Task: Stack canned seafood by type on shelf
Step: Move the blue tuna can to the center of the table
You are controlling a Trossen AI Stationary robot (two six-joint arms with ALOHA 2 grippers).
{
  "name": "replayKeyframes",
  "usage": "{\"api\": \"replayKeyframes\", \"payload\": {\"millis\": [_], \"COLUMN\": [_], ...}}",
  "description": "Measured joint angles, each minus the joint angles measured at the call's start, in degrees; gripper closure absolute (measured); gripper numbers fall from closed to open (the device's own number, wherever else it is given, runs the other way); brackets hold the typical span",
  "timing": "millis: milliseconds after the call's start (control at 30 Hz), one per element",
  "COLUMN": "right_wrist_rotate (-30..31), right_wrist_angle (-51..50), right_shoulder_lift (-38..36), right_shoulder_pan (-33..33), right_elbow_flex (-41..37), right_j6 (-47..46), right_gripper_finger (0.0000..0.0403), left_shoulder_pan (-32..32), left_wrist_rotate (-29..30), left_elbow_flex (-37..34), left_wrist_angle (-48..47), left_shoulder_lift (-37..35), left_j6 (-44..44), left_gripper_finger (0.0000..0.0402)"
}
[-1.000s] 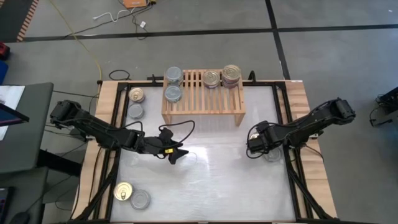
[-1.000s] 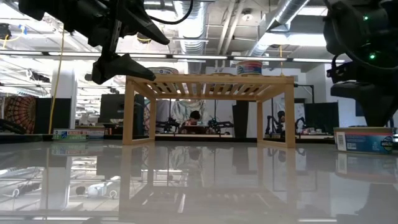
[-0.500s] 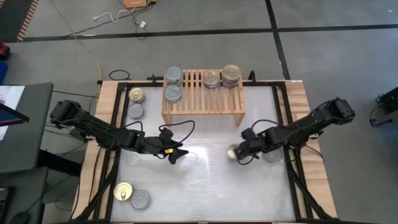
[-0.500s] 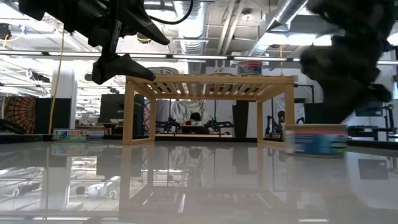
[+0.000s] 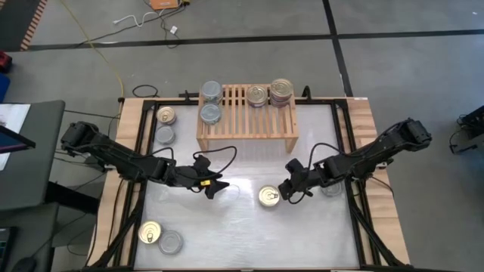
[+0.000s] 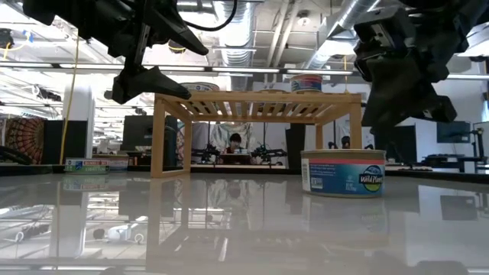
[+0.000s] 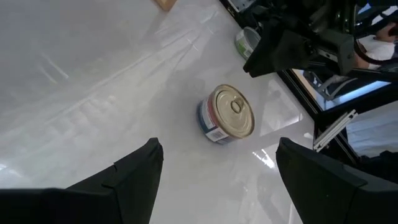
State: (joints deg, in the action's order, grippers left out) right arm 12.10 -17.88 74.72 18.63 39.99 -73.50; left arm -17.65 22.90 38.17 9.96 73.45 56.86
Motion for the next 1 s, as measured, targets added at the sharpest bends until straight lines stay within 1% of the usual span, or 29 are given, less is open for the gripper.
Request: {"api": "replayKeyframes", "payload": {"millis": [167,333,433,500,633,700,800,867,933,1000], "right_wrist_rotate": [0.2,4.7,6.8,7.9,6.9,5.6,3.6,3.3,3.4,5.5], "right_wrist_angle": [-1.6,1.5,0.4,-2.7,-5.7,-4.8,0.6,8.4,16.4,20.3], "right_shoulder_lift": [0.3,1.6,1.8,1.9,4.8,7.6,12.9,15.7,17.5,18.3], "right_shoulder_pan": [1.3,4.3,5.3,5.9,6.5,6.9,7.3,7.6,7.6,7.6], "right_elbow_flex": [0.0,0.0,0.0,0.0,0.0,0.3,1.8,2.5,3.1,3.8], "right_j6": [-7.4,-10.7,-13.2,-15.9,-21.2,-23.4,-22.9,-18.4,-14.3,-13.2], "right_gripper_finger": [0.0296,0.0296,0.0296,0.0296,0.0296,0.0297,0.0303,0.0306,0.0307,0.0307], "left_shoulder_pan": [0.0,0.0,0.0,0.0,0.0,0.0,0.0,0.0,0.0,0.0], "left_wrist_rotate": [-1.6,-1.8,-1.9,-1.9,-1.9,-1.9,-1.8,-1.9,-2.0,-2.6], "left_elbow_flex": [0.0,0.0,0.0,0.0,0.0,0.0,0.0,0.0,0.0,0.0], "left_wrist_angle": [0.0,-0.1,-0.3,-0.4,-0.3,-0.3,-0.2,-0.2,-0.2,-0.2], "left_shoulder_lift": [0.0,0.0,0.0,0.0,0.0,0.0,0.0,0.0,0.0,0.0], "left_j6": [1.3,0.6,0.6,0.6,-1.4,-2.2,-3.1,-3.8,-3.9,-3.9], "left_gripper_finger": [0.0102,0.0102,0.0102,0.0102,0.0102,0.0102,0.0102,0.0102,0.0102,0.0102]}}
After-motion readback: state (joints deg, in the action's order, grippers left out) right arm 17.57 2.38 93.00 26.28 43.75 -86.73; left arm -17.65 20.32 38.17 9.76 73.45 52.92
